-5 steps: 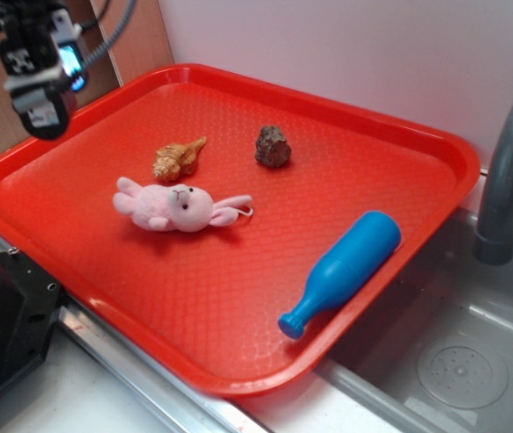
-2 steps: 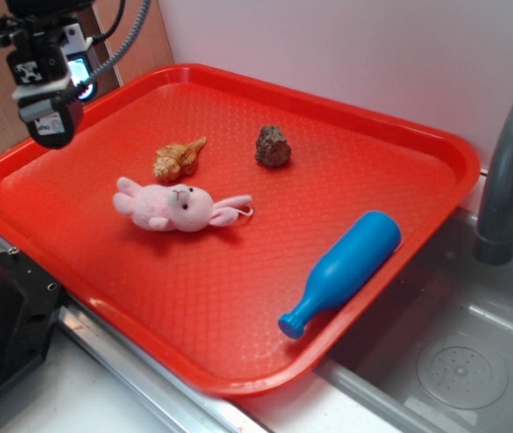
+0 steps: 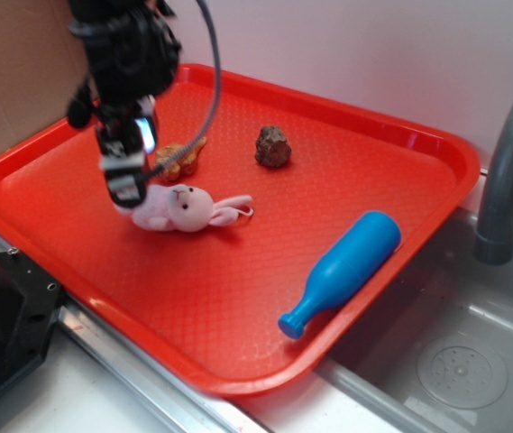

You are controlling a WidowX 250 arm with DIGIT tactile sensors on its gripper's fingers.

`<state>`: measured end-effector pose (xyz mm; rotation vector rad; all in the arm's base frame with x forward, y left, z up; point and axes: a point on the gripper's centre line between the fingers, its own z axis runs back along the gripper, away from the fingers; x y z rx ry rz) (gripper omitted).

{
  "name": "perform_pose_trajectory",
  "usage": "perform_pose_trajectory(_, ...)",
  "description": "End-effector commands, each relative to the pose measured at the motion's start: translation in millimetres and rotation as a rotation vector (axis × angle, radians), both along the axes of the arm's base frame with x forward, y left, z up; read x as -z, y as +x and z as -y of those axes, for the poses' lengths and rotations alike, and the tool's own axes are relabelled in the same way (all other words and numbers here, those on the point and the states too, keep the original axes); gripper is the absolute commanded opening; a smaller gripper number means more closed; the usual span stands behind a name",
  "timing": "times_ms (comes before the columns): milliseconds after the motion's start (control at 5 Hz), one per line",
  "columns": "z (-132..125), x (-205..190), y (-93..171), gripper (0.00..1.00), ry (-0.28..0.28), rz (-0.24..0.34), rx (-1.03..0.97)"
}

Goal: Grab the pink bunny.

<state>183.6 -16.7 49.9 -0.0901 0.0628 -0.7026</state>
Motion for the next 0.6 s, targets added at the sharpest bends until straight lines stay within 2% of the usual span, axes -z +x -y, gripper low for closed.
perform_pose_trajectory(0,21.7,32.9,12.4,1.0,0.091,-0.018,0.101)
perform_pose_trajectory(200,23.6,21.5,9.8,0.0,0.078,0.036,0.083)
perform_pose_trajectory(400,23.5,9.9,9.1,0.0,0.037,0.069,0.099)
